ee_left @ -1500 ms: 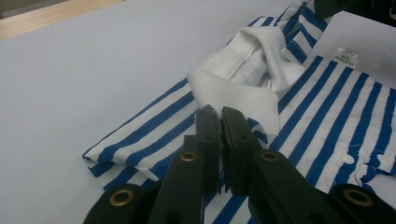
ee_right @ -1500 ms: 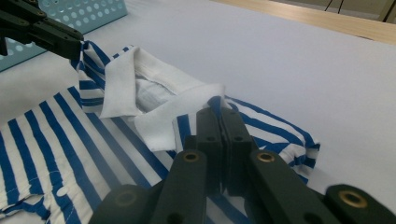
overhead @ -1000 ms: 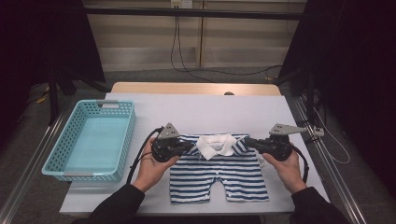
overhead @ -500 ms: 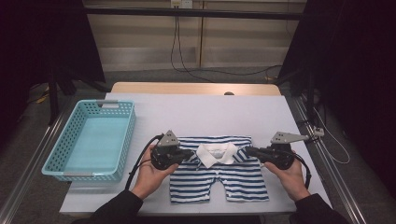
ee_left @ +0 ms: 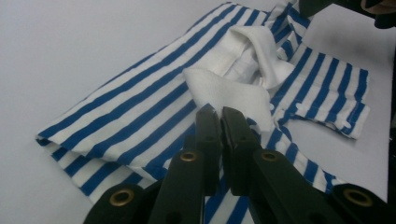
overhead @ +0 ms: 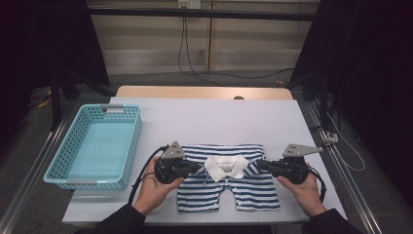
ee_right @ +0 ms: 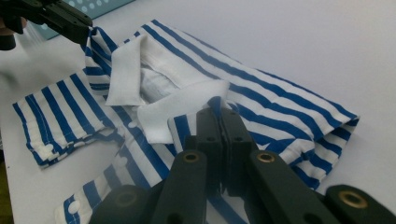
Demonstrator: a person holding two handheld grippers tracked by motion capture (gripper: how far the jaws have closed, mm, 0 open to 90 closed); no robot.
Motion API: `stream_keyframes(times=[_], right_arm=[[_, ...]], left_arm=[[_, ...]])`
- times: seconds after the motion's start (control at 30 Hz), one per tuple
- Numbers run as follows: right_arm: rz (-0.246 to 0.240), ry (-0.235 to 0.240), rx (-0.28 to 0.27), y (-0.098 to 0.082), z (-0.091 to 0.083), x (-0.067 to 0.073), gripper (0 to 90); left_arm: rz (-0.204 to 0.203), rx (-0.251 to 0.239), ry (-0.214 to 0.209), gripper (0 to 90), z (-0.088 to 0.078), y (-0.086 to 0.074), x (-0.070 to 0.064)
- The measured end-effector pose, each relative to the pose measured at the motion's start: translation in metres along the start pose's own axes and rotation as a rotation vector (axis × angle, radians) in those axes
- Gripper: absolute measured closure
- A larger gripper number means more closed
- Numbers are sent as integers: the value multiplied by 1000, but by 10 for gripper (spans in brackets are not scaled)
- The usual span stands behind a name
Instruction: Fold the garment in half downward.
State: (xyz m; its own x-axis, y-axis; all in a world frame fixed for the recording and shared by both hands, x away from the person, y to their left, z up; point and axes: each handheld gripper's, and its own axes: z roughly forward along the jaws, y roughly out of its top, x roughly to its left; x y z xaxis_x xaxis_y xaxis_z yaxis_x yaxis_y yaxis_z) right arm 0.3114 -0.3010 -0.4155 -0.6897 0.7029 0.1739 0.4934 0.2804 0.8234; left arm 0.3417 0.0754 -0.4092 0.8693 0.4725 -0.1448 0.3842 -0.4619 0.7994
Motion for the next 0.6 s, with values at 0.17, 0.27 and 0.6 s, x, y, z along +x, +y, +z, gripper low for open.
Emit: stream_keyframes(times=[0.17,0.27,0.6], right_arm=[[-1,3,11,-3,-4,2,886],[4,7,16,-7,-6,3,886],[4,27,47,-16,-10,7,886]], left_arm=[[-3,11,-8,863,-1,-5,-3],[-7,34,-10,863,-1,-10,-4],[0,70,-23,863,1,-15,-7]])
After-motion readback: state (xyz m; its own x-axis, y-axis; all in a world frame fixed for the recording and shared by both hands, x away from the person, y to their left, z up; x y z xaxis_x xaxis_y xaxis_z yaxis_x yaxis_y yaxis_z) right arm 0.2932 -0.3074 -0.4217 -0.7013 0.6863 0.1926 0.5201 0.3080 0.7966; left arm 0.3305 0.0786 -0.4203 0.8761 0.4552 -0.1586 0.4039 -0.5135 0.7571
